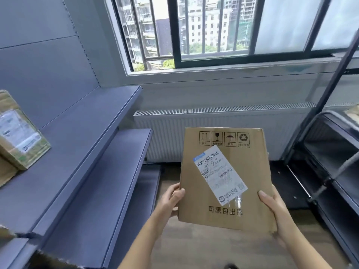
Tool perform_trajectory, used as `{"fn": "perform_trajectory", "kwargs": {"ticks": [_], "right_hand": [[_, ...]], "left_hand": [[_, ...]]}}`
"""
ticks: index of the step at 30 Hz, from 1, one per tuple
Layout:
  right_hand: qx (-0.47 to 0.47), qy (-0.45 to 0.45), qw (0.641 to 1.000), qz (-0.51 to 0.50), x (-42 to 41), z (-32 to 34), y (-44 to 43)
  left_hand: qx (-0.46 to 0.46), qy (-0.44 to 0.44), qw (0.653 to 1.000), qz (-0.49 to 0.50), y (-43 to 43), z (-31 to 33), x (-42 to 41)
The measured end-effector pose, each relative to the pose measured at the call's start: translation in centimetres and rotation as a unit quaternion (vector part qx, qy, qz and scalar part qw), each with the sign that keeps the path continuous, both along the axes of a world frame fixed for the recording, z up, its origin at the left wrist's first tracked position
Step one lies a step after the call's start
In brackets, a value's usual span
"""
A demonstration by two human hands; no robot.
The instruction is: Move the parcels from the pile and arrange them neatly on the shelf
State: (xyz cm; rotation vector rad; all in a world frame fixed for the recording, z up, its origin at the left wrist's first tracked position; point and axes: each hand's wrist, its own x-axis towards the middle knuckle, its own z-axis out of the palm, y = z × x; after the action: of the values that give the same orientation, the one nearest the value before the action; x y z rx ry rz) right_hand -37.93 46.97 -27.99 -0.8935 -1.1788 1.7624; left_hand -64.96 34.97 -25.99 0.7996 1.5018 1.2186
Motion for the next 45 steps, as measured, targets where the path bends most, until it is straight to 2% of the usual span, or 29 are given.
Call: {"fn": "perform_trajectory", "kwargs": {"ticks": [10, 15, 19, 28, 35, 37, 40, 43, 45], "right_hand": [[0.016, 0.002, 0.993, 0.116, -13.1, 0.9, 14.6], [0.024, -0.001, 0.976, 0.217, -20.9, 2.8, 22.6], [0.039, -0.014, 0.945, 0.324, -28.6, 4.2, 26.0], [0.061, 0.028, 0.886, 0.459, -45.2, 7.1, 26.1], [0.146, 0.060, 0.835, 0.528, -56.6, 11.0, 26.4], [0.180, 0.053, 0.804, 0.564, -59.3, 11.6, 26.5], [0.206, 0.047, 0.762, 0.613, -62.8, 11.3, 25.8], [0.219, 0.047, 0.725, 0.652, -64.9, 10.2, 24.3], [0.229, 0.045, 0.711, 0.663, -65.5, 9.5, 23.9]], "left_hand": [[0.018, 0.010, 0.994, 0.109, 9.1, 1.2, -9.1], [0.037, 0.005, 0.980, 0.197, 13.0, 2.8, -12.9], [0.040, 0.020, 0.955, 0.295, 12.7, 3.3, -16.1], [0.065, 0.083, 0.878, 0.467, 9.4, 5.9, -23.7], [0.119, 0.163, 0.836, 0.510, 8.0, 8.9, -31.1], [0.129, 0.181, 0.818, 0.530, 7.3, 8.7, -32.3], [0.112, 0.214, 0.803, 0.545, 5.8, 7.5, -32.7], [0.084, 0.209, 0.796, 0.562, 4.9, 6.1, -32.3], [0.070, 0.218, 0.790, 0.569, 5.0, 5.7, -31.9]]}}
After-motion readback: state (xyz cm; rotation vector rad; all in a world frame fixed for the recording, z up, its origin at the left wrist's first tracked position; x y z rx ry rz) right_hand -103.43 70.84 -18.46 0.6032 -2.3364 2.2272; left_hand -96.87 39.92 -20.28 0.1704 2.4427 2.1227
